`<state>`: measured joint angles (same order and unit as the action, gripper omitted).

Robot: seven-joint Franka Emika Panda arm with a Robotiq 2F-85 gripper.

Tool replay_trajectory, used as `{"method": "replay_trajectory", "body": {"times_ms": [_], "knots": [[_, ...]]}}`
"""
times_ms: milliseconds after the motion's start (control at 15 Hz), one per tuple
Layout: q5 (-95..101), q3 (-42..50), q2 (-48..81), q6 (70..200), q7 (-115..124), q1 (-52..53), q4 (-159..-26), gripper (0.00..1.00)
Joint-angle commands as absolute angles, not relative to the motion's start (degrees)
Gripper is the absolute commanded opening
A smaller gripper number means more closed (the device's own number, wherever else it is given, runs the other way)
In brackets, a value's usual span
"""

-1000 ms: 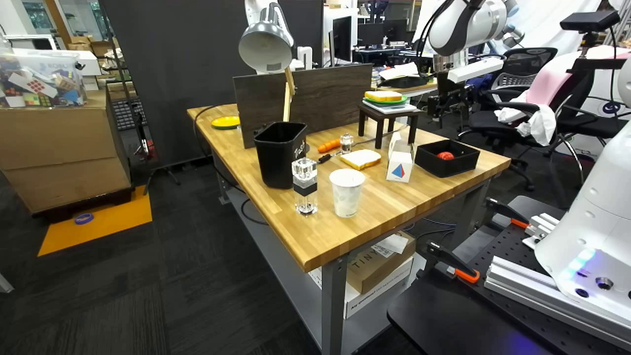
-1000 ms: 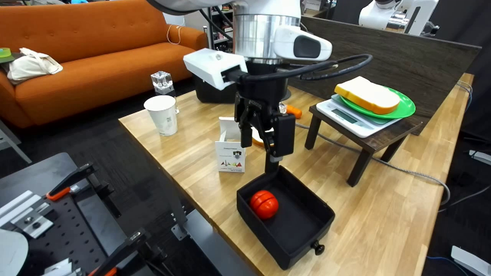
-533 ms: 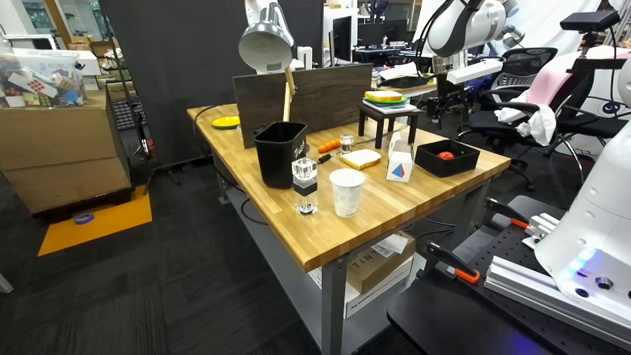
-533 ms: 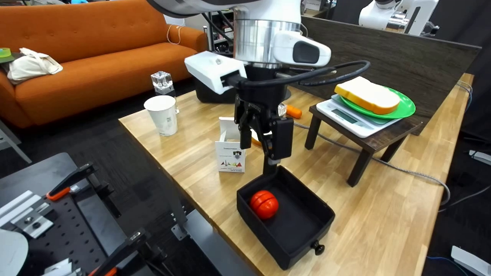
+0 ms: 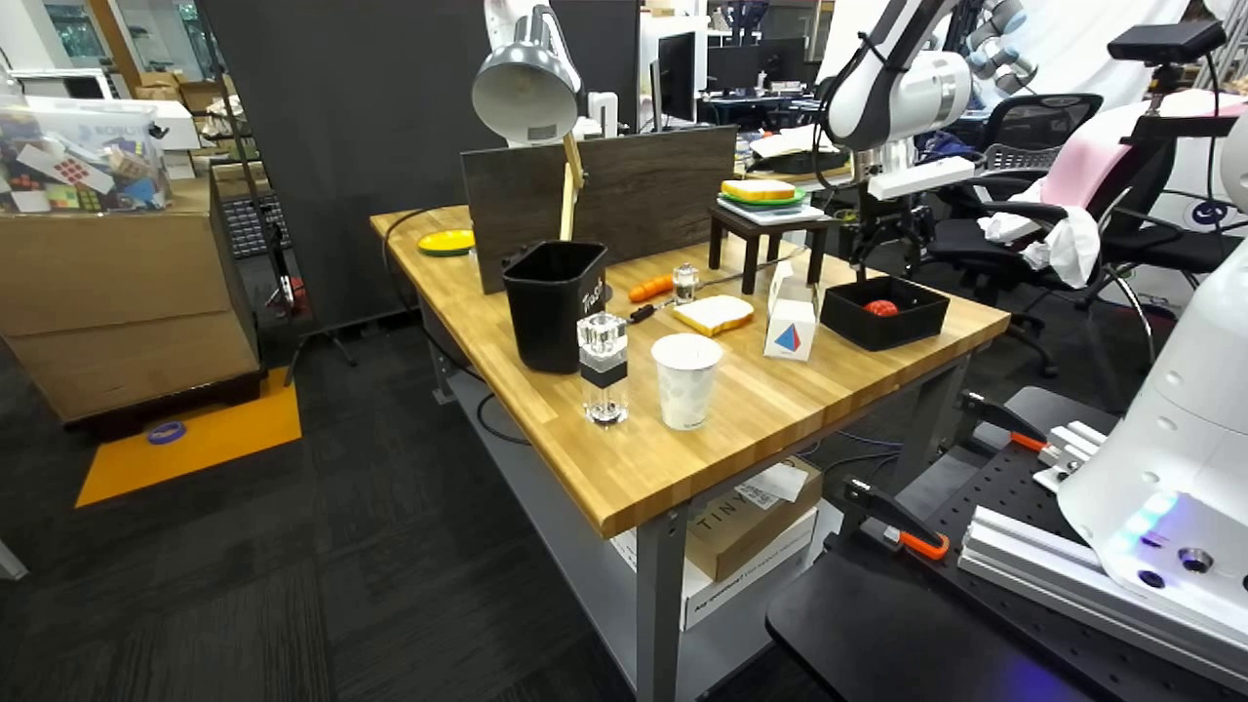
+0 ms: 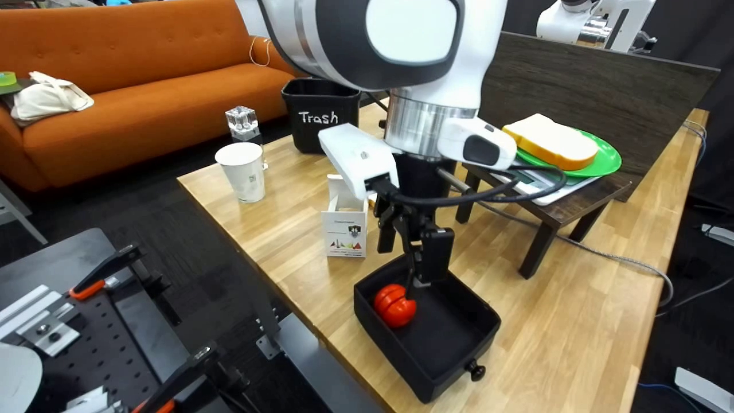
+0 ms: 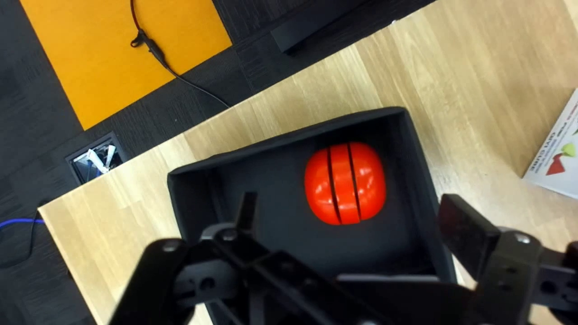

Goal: Place the tomato toy on the slice of bread

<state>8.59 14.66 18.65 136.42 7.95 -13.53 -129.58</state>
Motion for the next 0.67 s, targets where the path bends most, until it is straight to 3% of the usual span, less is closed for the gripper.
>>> {"method": "replay_trajectory", "body": {"times_ms": [0,600], "knots": [[6.6,15.4,24.4,136.1,8.1,-14.1,-125.1,1.00],[7.3,15.5,23.0,136.3,7.8,-13.2,-126.6,1.00]]}}
